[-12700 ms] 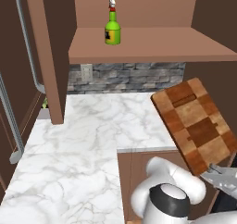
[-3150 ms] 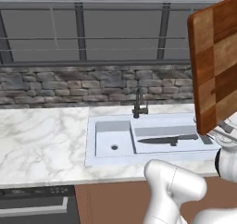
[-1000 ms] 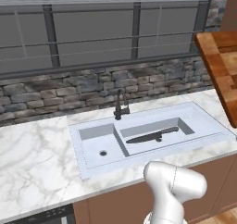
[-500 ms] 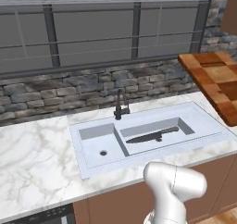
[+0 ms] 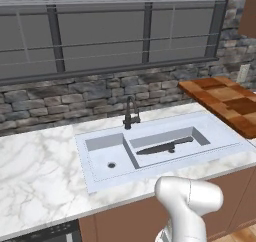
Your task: Move the cutting board and knife to the sink. Then move spray from the cabinet to the counter.
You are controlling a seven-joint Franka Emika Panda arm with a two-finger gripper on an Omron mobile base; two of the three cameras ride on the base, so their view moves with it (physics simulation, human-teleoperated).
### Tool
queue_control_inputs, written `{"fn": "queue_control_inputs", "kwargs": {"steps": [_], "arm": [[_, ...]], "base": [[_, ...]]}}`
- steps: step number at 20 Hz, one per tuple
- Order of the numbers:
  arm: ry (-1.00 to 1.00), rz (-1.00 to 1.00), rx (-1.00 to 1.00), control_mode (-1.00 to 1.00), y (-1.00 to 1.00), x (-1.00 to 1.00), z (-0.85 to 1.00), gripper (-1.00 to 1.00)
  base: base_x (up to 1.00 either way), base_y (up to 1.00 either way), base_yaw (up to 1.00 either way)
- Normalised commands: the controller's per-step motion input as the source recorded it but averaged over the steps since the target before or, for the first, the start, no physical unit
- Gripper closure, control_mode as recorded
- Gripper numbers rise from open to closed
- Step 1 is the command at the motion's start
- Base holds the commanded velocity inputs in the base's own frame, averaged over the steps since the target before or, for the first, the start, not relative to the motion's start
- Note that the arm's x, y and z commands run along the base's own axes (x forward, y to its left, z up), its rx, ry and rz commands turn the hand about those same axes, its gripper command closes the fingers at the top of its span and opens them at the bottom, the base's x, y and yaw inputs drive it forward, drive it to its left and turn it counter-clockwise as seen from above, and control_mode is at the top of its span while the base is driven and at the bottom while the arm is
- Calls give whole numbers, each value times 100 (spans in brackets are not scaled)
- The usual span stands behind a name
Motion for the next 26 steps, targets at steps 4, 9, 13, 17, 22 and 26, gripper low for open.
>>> {"fn": "queue_control_inputs", "kwargs": {"steps": [4, 9, 13, 17, 22, 26], "arm": [[17, 10, -1, -100, 0, 0, 0, 100], [22, 15, -1, -100, 0, 0, 0, 100], [15, 17, 0, -100, 0, 11, 0, 100], [3, 14, -1, -100, 0, 36, -1, 100], [0, 6, -2, -100, 8, 56, -16, 100], [5, 11, 0, -100, -2, 45, -18, 100]], "base": [[0, 0, 0], [0, 0, 0], [0, 0, 0], [0, 0, 0], [0, 0, 0], [0, 0, 0]]}}
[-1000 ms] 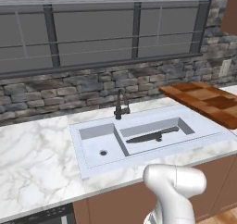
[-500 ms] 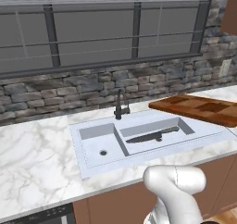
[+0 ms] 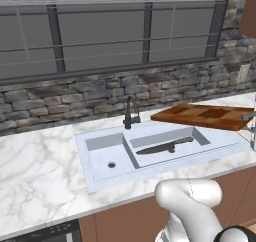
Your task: Move the cutting board and knife to the sink. Then move spray from the cabinet to the counter.
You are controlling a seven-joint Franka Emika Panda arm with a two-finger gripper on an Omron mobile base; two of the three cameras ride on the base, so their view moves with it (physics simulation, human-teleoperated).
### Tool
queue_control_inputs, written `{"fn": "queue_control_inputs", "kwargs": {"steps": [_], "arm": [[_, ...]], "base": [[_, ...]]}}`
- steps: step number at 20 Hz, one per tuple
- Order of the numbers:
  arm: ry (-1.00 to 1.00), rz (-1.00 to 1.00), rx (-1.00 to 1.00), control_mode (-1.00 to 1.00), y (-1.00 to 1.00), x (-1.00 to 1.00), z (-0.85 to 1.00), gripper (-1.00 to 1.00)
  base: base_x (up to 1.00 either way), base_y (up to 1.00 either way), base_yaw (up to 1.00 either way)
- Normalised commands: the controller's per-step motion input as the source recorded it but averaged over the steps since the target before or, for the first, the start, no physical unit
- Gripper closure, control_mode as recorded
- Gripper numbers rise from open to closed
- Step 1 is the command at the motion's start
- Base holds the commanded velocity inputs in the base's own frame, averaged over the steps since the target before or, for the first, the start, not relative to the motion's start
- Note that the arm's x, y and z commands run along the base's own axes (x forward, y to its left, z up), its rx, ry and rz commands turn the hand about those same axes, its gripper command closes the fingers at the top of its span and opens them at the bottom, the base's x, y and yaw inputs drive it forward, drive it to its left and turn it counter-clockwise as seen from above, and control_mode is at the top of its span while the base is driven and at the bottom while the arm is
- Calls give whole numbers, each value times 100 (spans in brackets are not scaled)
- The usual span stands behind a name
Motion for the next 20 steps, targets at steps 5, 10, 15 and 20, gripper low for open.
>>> {"fn": "queue_control_inputs", "kwargs": {"steps": [5, 10, 15, 20], "arm": [[6, 10, 0, -100, -1, 42, -24, 100], [1, 6, 0, -100, -8, 38, -14, 100], [0, 8, 0, -100, -32, 6, -4, 100], [0, 6, -1, -100, -30, -10, -9, 100]], "base": [[0, 0, 0], [0, 0, 0], [0, 0, 0], [0, 0, 0]]}}
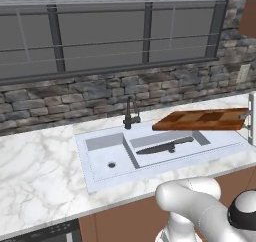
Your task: Move the cutting board and knife to the sink. Then move spray from the cabinet to the counter.
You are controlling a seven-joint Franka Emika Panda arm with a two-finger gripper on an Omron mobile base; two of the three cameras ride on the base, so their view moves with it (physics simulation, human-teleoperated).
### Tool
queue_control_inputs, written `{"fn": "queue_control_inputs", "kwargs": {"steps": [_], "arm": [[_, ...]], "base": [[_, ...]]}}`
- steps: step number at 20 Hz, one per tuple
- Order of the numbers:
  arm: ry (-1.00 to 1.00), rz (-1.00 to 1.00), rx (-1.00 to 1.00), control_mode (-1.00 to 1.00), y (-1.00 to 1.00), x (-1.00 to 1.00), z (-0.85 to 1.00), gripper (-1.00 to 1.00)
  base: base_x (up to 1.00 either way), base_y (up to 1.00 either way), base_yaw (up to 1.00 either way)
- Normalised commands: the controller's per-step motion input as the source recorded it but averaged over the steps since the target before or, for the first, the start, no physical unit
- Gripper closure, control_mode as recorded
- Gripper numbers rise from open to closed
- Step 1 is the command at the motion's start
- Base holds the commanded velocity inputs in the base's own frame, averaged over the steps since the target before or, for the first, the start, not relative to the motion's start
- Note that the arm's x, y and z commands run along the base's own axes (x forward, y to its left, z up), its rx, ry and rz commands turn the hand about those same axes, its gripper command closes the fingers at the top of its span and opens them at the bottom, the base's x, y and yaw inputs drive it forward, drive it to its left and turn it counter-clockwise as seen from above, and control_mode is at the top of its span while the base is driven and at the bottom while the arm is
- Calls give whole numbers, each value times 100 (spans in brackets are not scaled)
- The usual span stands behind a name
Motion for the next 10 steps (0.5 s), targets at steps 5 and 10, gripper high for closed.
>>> {"fn": "queue_control_inputs", "kwargs": {"steps": [5, 10], "arm": [[6, 1, -1, -100, -5, -36, -24, 100], [14, 7, 0, -100, 0, -14, -11, 100]], "base": [[0, 0, 0], [0, 0, 0]]}}
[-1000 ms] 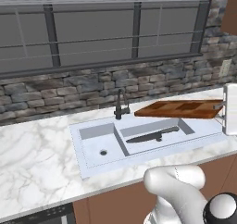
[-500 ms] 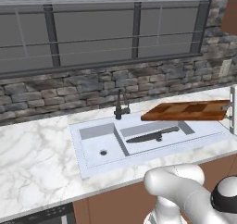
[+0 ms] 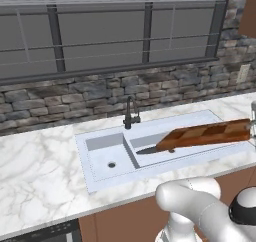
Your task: Move the cutting board and knife to the sink. Then move spray from the cabinet to the counter.
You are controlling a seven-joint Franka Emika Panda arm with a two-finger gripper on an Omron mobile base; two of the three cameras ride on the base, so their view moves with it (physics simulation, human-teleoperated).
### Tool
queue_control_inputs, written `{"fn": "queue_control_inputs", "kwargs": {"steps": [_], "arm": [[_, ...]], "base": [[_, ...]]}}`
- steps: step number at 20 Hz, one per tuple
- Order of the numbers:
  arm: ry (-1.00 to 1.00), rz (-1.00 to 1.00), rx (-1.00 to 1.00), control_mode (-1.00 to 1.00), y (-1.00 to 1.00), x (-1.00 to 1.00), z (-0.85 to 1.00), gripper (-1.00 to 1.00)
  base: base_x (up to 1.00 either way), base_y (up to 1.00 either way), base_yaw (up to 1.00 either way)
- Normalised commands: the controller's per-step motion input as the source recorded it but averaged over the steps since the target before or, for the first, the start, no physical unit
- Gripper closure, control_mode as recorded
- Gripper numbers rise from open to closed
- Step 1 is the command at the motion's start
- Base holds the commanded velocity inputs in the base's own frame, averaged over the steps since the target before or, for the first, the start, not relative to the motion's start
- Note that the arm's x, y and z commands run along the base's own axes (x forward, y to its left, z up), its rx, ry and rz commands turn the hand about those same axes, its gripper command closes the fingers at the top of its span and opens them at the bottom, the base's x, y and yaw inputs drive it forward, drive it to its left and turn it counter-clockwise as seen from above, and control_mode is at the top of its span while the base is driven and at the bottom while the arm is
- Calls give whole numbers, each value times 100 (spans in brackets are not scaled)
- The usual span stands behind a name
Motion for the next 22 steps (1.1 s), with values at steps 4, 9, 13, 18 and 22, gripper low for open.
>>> {"fn": "queue_control_inputs", "kwargs": {"steps": [4, 9, 13, 18, 22], "arm": [[23, 6, 0, -100, 0, 0, -17, 100], [19, 3, -1, -100, 1, 42, -21, 100], [-2, 0, 0, -100, 0, 68, -4, 100], [-1, 2, 0, -100, 0, 55, -11, 100], [2, 1, -2, -100, 0, 51, -46, 100]], "base": [[0, 0, 0], [0, 0, 0], [0, 0, 0], [0, 0, 0], [0, 0, 0]]}}
